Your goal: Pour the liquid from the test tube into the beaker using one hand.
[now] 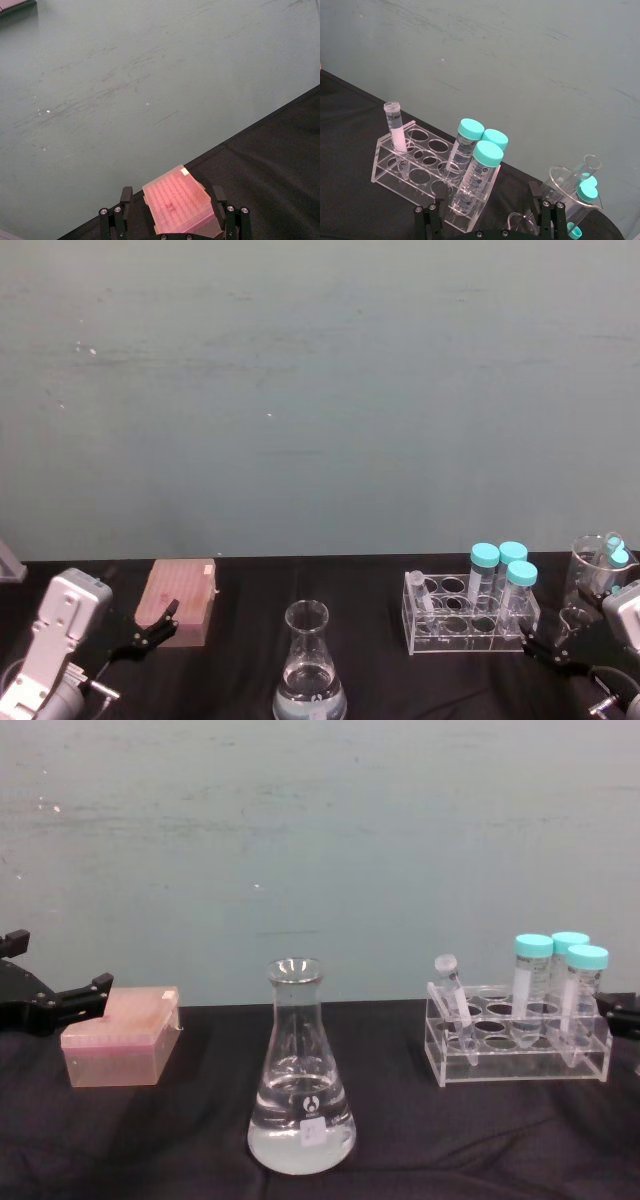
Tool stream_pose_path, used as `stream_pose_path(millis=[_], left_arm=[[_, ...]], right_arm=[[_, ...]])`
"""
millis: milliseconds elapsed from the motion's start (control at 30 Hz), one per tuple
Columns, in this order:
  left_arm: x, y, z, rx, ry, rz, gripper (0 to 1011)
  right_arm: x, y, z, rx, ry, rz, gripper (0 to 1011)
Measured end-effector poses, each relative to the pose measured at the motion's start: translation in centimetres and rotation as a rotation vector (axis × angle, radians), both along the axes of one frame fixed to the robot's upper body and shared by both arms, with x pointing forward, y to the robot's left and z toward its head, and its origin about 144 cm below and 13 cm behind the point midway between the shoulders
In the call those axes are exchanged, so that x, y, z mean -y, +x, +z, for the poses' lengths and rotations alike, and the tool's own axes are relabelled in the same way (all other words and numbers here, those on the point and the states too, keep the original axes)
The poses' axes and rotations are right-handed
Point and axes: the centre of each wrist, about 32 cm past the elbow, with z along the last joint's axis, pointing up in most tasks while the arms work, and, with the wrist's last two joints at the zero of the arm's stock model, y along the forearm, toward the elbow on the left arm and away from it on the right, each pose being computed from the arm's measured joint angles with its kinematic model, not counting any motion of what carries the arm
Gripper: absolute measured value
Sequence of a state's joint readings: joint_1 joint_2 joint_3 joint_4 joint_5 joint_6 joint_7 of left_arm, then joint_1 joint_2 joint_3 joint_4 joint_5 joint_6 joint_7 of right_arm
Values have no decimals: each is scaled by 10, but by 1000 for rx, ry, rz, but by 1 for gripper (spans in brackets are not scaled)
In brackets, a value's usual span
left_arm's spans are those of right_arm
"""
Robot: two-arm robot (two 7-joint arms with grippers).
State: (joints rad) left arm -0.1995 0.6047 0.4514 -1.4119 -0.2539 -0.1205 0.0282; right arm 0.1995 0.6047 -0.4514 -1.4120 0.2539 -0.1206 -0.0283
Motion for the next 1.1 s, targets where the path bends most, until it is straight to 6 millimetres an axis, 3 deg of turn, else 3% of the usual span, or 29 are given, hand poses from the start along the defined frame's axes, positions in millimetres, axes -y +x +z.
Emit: stream_pose_path(millis=[1100], left_arm=[[0, 0, 0, 0, 0, 0, 1000]], right_arm=[[0, 0, 0, 0, 0, 0, 1003]])
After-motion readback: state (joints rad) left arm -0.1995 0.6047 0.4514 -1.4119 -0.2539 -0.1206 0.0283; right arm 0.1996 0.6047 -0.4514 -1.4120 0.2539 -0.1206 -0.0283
